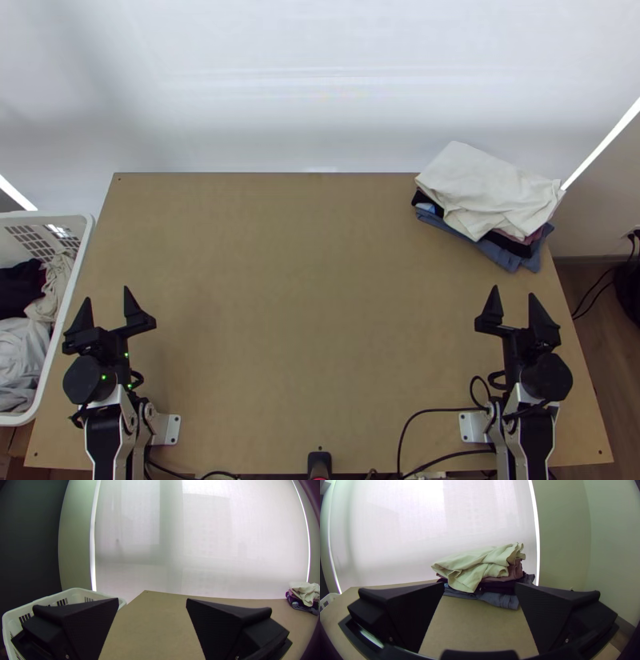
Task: Fold the t-shirt
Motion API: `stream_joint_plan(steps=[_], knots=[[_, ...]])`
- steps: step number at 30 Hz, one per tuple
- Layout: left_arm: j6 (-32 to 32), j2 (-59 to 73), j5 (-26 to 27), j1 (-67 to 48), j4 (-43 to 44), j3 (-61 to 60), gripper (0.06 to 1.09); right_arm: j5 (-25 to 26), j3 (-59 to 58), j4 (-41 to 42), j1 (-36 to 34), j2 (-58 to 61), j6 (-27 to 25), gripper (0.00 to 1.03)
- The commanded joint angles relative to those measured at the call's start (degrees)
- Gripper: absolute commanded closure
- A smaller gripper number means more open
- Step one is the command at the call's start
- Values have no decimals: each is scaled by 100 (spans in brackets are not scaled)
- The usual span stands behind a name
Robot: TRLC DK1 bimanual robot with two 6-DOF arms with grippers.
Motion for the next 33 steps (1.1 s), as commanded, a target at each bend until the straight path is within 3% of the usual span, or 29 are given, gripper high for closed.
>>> stream_joint_plan(steps=[1, 23, 26, 29, 33], knots=[[-46, -21, 58, 30, -66, -239, 10, 48, -58, -39, -29, -19, 67, 4], [-46, -12, 164, 56, -136, -231, 10, 48, -58, -39, -29, -19, 67, 4], [201, -38, 102, 1076, 128, -231, 10, 48, -58, -39, -29, -19, 67, 4], [324, -30, 647, 1691, 646, -2, 10, 48, -58, -39, -29, -19, 67, 4], [306, 340, 674, 2096, 110, 1017, 10, 48, -58, -39, -29, -19, 67, 4]])
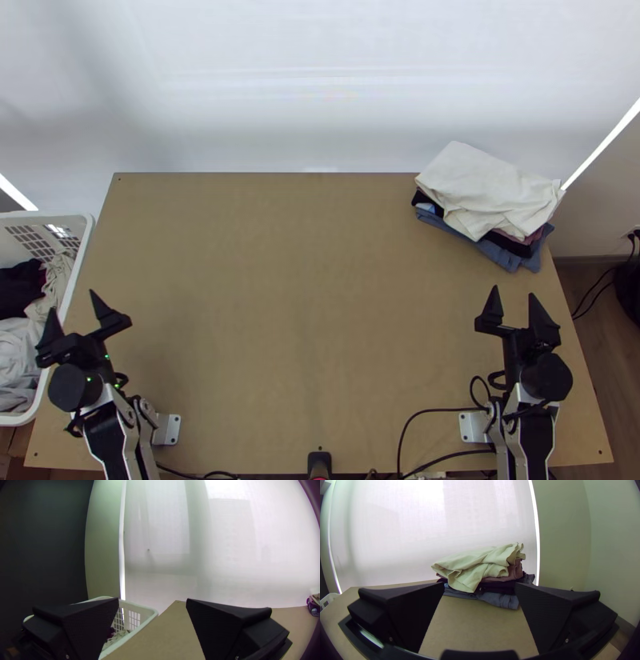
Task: Fold the t-shirt
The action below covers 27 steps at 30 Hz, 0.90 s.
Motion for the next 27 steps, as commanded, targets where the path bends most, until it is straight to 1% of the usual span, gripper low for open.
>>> stream_joint_plan(steps=[1, 3, 5, 8, 11, 14, 16, 17, 21, 23, 25, 27], knots=[[-5, 520, 64, 227, -223, 1078, 10, 48, -58, -39, -29, -19, 67, 4], [-233, 1197, 29, 359, -689, 1904, 10, 48, -58, -39, -29, -19, 67, 4], [-523, 1803, 20, 649, -944, 2775, 10, 48, -58, -39, -29, -19, 67, 4], [-576, 2647, 55, 956, -1348, 3900, 10, 48, -58, -39, -29, -19, 67, 4], [-585, 3421, 55, 1422, -1735, 4726, 10, 48, -58, -39, -29, -19, 67, 4], [-655, 4212, 108, 2125, -1946, 5218, 10, 48, -58, -39, -29, -19, 67, 4], [-611, 4739, 108, 2345, -2033, 5411, 10, 48, -58, -39, -29, -19, 67, 4], [-576, 5038, 125, 2653, -2051, 5517, 10, 48, -58, -39, -29, -19, 67, 4], [-391, 6251, 424, 3338, -2323, 5956, 10, 48, -58, -39, -29, -19, 67, 4], [-286, 6936, 512, 3558, -2552, 6255, 10, 48, -58, -39, -29, -19, 67, 4], [-163, 7657, 758, 3822, -2780, 6571, 10, 48, -58, -39, -29, -19, 67, 4], [-75, 8290, 828, 3971, -2904, 6844, 10, 48, -58, -39, -29, -19, 67, 4]])
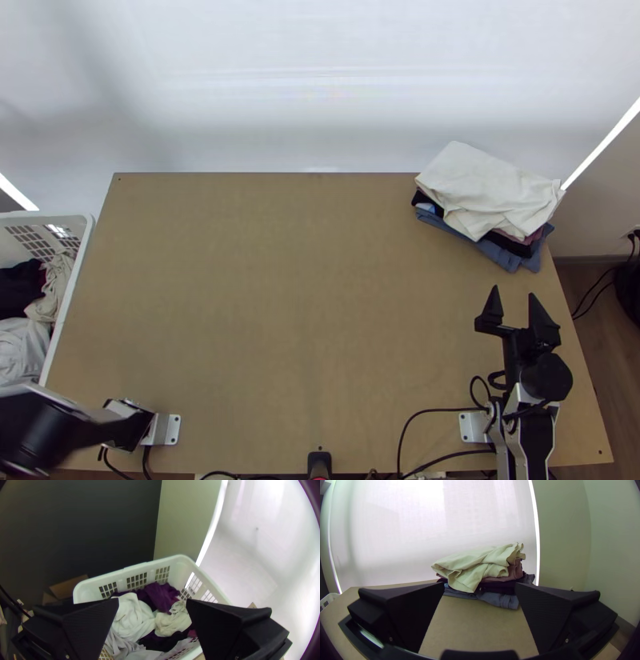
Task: Fold the t-shirt
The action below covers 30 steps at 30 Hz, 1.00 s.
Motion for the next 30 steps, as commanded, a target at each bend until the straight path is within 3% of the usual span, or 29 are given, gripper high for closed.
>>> stream_joint_plan(steps=[1, 13, 27, 28, 29, 30], knots=[[277, 1026, 149, 278, -174, 486, 10, 48, -58, -39, -29, -19, 67, 4], [1024, 4586, 61, 506, -516, 2429, 10, 48, -58, -39, -29, -19, 67, 4], [1613, 7073, -282, 682, -842, 4846, 11, 48, -58, -39, -29, -19, 67, 4], [1745, 7152, -387, 647, -1026, 4925, 15, 48, -58, -39, -29, -19, 67, 4], [1754, 7170, -660, 620, -1044, 4942, 28, 48, -58, -39, -29, -19, 67, 4], [1745, 7152, -801, 603, -1009, 4934, 53, 48, -58, -39, -29, -19, 67, 4]])
